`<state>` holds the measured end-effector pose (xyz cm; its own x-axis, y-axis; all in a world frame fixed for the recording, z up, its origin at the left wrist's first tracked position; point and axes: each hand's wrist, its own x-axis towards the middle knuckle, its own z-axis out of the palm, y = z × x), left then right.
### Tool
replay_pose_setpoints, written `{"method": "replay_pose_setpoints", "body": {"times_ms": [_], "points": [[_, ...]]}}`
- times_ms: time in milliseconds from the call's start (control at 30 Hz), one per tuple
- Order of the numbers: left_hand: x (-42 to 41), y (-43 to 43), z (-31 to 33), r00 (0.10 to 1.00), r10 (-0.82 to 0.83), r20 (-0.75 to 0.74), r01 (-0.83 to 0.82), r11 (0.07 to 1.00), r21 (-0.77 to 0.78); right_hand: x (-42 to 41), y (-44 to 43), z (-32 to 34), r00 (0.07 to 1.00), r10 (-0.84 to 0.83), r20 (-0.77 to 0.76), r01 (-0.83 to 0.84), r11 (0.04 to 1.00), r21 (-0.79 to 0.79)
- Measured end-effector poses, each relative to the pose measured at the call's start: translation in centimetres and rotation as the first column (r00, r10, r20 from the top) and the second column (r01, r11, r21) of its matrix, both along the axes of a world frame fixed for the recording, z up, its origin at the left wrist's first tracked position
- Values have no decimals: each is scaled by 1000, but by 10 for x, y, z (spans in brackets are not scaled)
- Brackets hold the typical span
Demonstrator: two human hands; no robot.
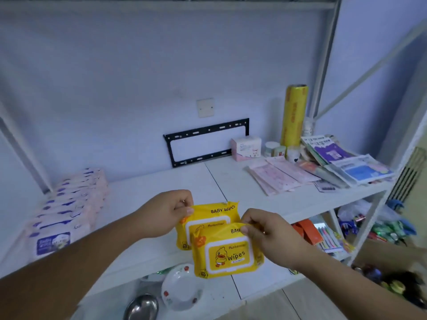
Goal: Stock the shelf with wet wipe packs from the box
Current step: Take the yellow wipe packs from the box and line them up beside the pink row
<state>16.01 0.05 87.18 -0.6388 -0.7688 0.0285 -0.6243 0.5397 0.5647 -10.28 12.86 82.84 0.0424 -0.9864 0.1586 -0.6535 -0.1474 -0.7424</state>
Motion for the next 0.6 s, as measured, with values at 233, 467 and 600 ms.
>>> {"method": "replay_pose_setpoints", "body": {"times_ms": [233, 467, 600], "points": [[92, -39, 10, 993, 103, -51, -105, 994, -37, 79, -68, 20, 996, 77, -39, -78, 997, -23], [162, -84, 12, 986, 155, -59, -158, 986, -57, 153, -130, 18, 993, 122, 9, -121, 992, -43], [186, -113, 11, 983, 175, -58, -176, 984, -12, 181, -158, 9, 989, 127, 77, -126, 992, -23]]}}
